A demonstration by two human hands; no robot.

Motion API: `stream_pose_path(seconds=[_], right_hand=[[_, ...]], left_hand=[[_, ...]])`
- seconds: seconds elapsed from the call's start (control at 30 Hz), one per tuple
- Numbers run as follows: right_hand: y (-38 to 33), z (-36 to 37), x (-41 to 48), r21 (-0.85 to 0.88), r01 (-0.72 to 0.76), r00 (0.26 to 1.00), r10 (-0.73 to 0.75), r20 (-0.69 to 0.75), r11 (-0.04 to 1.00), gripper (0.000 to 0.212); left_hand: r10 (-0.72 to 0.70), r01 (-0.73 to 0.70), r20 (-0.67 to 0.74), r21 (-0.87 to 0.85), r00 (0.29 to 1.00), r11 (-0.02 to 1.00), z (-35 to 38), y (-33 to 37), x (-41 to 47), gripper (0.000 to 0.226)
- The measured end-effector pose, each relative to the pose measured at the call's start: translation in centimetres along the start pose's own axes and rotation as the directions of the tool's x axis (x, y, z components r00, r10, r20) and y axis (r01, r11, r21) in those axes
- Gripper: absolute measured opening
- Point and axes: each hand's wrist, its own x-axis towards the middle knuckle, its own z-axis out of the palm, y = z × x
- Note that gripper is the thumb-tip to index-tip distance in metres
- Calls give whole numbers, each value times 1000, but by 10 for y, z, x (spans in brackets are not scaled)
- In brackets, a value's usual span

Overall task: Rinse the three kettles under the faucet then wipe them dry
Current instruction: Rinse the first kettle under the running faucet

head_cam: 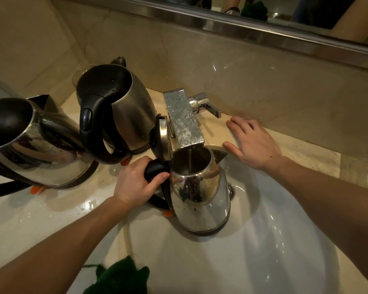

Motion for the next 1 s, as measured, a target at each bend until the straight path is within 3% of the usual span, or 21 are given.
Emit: stream_pose_path(seconds=[0.37,1.0], right_hand=[[1,1,1,1,-1,1000,1,21,1000,68],[1,0,1,-13,-8,1000,8,29,1000,71]], left_hand=[[53,-53,-8,1,999,999,0,1,3,72],[22,-23,-26,-40,999,999,-1,-2,0,75]])
